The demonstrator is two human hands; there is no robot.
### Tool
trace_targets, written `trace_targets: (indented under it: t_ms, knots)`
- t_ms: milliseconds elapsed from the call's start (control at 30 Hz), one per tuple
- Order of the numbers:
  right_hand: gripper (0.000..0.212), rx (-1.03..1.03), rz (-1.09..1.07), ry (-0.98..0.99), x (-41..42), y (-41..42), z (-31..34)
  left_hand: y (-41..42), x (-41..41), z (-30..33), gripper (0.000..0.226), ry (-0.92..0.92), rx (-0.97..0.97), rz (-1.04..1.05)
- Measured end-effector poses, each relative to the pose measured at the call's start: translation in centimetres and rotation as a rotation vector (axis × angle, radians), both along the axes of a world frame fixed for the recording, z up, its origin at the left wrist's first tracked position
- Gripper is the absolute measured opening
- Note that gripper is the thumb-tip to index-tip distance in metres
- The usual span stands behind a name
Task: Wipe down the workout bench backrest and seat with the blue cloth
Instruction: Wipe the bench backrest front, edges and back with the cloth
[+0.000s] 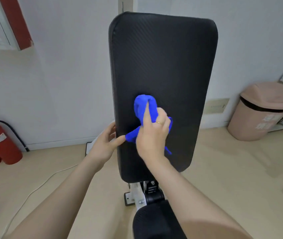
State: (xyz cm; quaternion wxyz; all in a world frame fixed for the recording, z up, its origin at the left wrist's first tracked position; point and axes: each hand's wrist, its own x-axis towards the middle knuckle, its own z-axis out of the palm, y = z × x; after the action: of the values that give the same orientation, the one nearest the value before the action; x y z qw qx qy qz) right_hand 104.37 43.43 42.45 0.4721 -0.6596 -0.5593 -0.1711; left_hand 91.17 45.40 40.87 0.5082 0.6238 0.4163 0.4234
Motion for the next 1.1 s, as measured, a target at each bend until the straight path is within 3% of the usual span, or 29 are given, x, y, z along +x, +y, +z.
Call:
trace_targets:
  t_ms: [100, 167, 333, 400, 500, 633, 700, 800, 867, 967, 1033, 1100]
  knots:
    - [0.078, -0.052, 0.229, -0.185, -2.4, -0.7, -0.1, -0.2, 0.2, 0.5, 0.044, 0.039, -0.022, 0.049]
    - [0.074, -0.069, 0.249, -0.255, 0.1, -0.6, 0.4, -0.2, 0.2, 0.3, 0.043, 0.039, -0.034, 0.043]
    - [0.056, -0.081, -0.184, 0.129, 11.2, 1.4, 4.3, -0.3, 0.0, 0.0, 0.046, 0.045, -0.054, 0.025]
    - [0.055, -0.1, -0.245, 0.139, 13.1, 1.8, 4.9, -0.6, 0.3, 0.1, 0.047, 0.029, -0.058, 0.037]
    - [0.057, -0.103, -0.253, 0.141, 9.6, 1.7, 4.3, -0.6, 0.2, 0.5, 0.049, 0.041, -0.107, 0.04]
    - [0.064, -0.105, 0.009, -0.304, 3.7, -0.3, 2.0, -1.1, 0.6, 1.6, 0.051, 0.091, -0.112, 0.045]
    - [0.071, -0.126, 0.135, -0.417, 4.0, -0.9, 2.3, -1.5, 1.1, 2.0, 0.058, 0.12, -0.077, 0.102]
    - [0.075, -0.137, -0.05, -0.185, 8.2, -0.2, 4.6, -1.3, 1.8, 3.3, 0.08, 0.218, -0.004, 0.243]
    - [0.071, -0.174, -0.188, -0.05, 11.8, 0.4, 5.6, -1.2, 2.8, 4.3, 0.083, 0.19, 0.048, 0.263]
    - [0.057, -0.321, -0.101, 0.032, 15.1, -0.1, 5.1, -1.9, 4.5, 5.3, 0.099, 0.193, 0.084, 0.365]
    - [0.037, -0.424, -0.013, 0.356, 16.5, -0.1, 4.1, -2.4, 5.6, 5.6, 0.103, 0.473, 0.28, 0.546]
    - [0.027, -0.52, 0.132, 0.79, 17.5, -0.3, 4.3, -2.8, 6.7, 5.9, 0.1, 0.79, 0.624, 0.602]
